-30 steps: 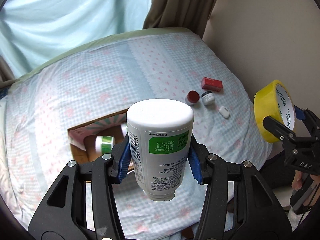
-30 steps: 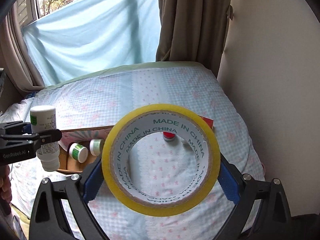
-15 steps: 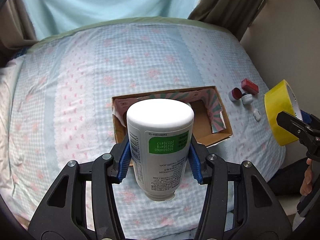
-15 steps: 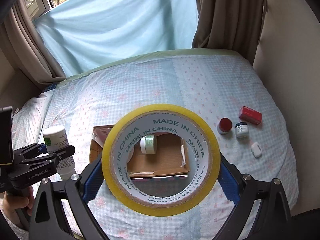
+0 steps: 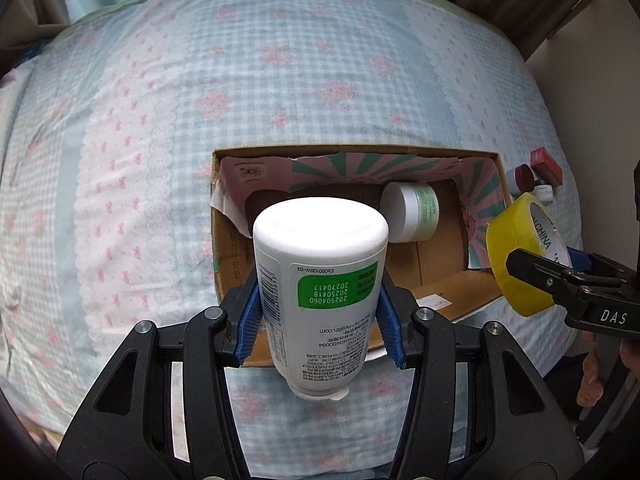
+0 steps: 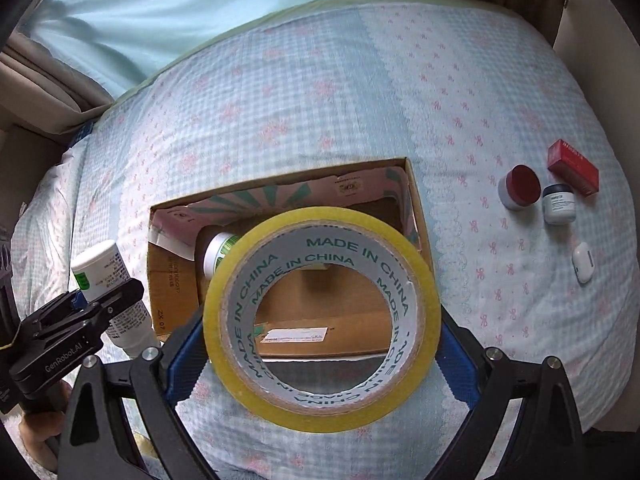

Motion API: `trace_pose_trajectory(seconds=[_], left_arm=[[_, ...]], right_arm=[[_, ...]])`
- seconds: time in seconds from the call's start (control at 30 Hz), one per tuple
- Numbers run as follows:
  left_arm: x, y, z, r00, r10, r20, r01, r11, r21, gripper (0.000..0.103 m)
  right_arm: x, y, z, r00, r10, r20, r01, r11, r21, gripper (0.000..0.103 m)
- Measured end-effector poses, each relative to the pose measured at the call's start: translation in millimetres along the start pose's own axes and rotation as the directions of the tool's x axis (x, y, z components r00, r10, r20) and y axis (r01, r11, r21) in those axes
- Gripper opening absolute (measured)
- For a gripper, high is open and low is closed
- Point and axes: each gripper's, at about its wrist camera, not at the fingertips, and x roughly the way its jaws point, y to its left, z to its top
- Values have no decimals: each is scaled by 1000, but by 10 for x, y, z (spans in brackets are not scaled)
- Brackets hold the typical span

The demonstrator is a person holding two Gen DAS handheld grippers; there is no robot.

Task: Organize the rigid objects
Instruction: 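Carry the pill bottle and tape into the box and open both tools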

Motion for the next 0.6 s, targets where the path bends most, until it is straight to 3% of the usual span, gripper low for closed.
trace_pose_trajectory(seconds=[0.3,0.5,0.57,0.6], left_arm=[[471,-4,127,993,39,-113,-38,999,5,47],[514,-83,208,994,49,-99,-46,998,30,47],[507,-114,218,993,57,-100,-53,998,46,64],[490,-135,224,993,75,-94,-69,996,58,96]], right_arm=[[485,-11,131,996,-10,-90,8,1000,-26,97],[564,-77,247,994,10,-107,-9,1000,7,97],[579,-88,267,995,5,-100,-3,1000,17,97],[595,-86,276,994,-6,-106,9,1000,20,98]])
